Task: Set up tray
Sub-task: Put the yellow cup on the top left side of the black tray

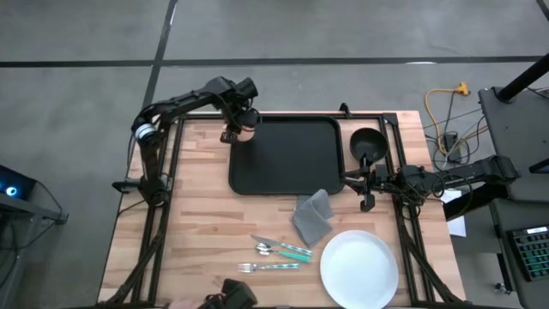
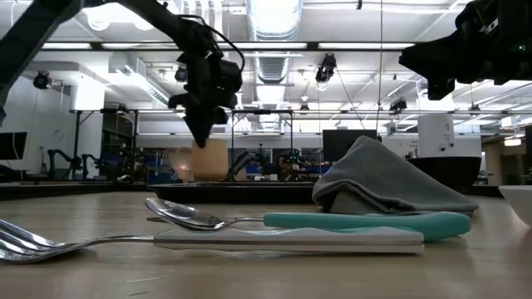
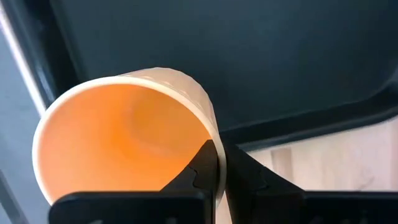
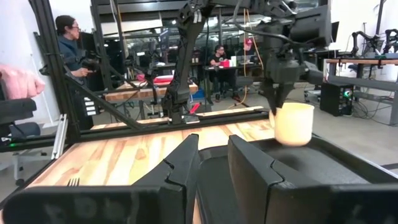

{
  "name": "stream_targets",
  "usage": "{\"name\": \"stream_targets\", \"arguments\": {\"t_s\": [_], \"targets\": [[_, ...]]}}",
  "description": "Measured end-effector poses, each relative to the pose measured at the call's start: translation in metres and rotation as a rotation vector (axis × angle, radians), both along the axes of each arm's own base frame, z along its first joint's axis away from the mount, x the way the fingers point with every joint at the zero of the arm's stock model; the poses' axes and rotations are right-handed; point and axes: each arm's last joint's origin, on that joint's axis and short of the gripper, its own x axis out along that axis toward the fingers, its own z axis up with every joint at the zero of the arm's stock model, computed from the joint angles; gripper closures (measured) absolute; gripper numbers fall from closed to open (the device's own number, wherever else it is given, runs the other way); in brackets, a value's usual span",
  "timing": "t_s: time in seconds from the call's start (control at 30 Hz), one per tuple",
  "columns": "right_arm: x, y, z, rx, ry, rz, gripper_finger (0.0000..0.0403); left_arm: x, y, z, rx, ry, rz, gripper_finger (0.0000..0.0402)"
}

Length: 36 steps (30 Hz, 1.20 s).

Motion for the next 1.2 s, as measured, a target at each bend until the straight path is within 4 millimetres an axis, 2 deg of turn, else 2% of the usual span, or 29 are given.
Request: {"name": "stream_targets", "arguments": {"t_s": [0.17, 0.37, 0.7, 1.2], "targets": [[0.000, 0.000, 0.000, 0.000, 0.000, 0.000, 0.0330, 0.009, 0.007, 0.005, 0.012, -0.047, -0.039, 0.0401], [0.000, 0.000, 0.000, 0.000, 0.001, 0.000, 0.0334, 0.016, 0.012, 0.000, 0.051, -0.091, -0.059, 0.0402], [0.000, 0.000, 0.000, 0.000, 0.000, 0.000, 0.0323, 0.010, 0.012, -0.021, 0.092, -0.003, -0.058, 0.0402], [0.000, 0.000, 0.000, 0.000, 0.000, 0.000, 0.0332, 0.009, 0.012, -0.025, 0.102, 0.023, -0.050, 0.0398]]}}
